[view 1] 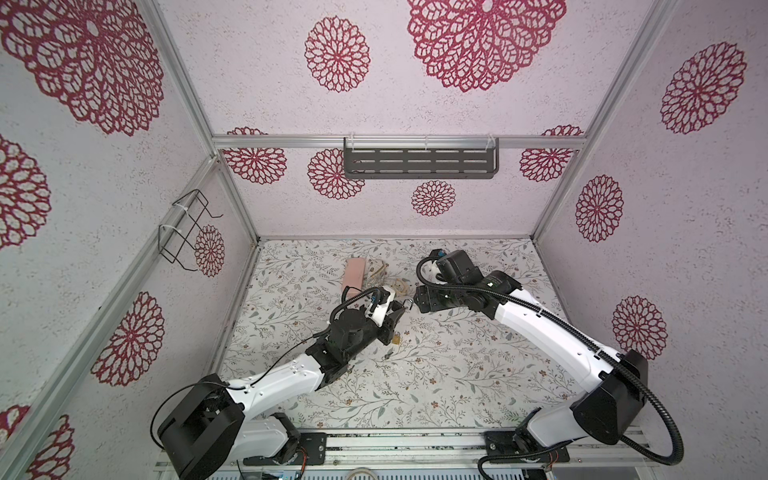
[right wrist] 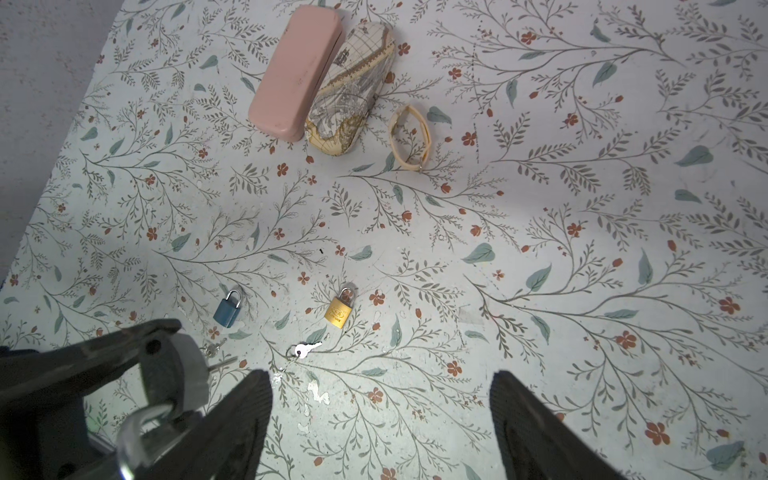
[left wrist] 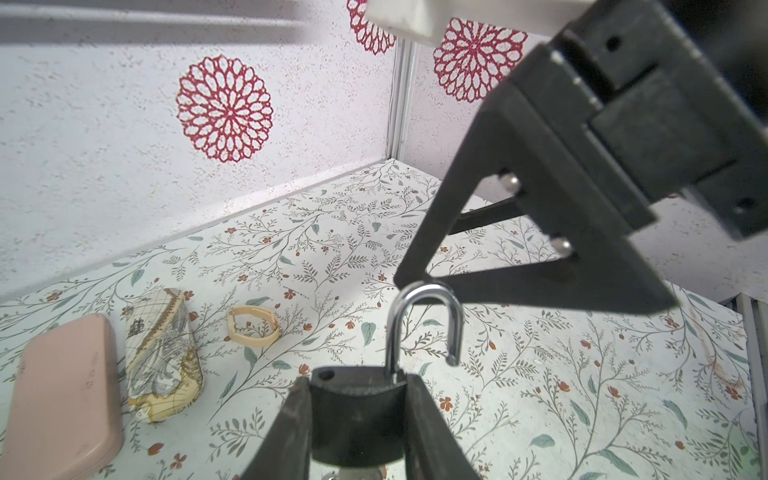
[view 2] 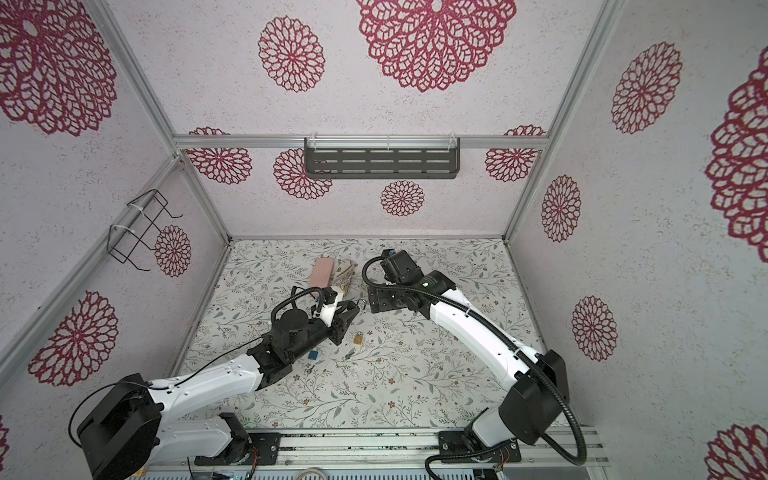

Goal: Unlock with the key

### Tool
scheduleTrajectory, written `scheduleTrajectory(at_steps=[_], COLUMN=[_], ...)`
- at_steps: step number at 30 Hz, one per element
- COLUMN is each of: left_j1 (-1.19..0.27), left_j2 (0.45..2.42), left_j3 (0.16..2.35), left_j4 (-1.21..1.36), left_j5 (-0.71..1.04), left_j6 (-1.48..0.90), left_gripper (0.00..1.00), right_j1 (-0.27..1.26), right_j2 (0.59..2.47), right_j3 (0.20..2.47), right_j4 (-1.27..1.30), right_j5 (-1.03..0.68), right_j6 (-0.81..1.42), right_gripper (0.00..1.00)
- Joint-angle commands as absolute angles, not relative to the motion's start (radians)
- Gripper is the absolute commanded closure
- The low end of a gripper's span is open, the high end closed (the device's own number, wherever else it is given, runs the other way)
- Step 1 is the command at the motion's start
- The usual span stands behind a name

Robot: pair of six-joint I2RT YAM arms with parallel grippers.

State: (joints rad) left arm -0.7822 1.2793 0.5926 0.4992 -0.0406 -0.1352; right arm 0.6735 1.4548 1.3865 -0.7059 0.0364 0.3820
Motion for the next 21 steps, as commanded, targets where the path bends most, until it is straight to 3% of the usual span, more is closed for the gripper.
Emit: scheduleTrajectory(at_steps=[1,13,21], left_j1=[-0.793,-0.923,-0.957], left_j2=[1.302,1.527,1.711], left_j3=[0.652,1.088,1.361], left_j4=[0.504,-0.004,-0.360], left_j5=[-0.082,-0.315,-0.312], left_j6=[-0.172,-0.593,-0.874], left_gripper=[1.00,1.00,1.00], right_j1=[0.630,0.439,0.324], right_j2=[1.370,1.162,1.089], right_j3=[1.351,1.103,0.992], right_j4=[-0.673,-0.583,-0.565], right_j5=[0.020,-0.010,-0.037], right_j6=[0.400,0.449,0.465], right_gripper=[0.14,0.11,0.10])
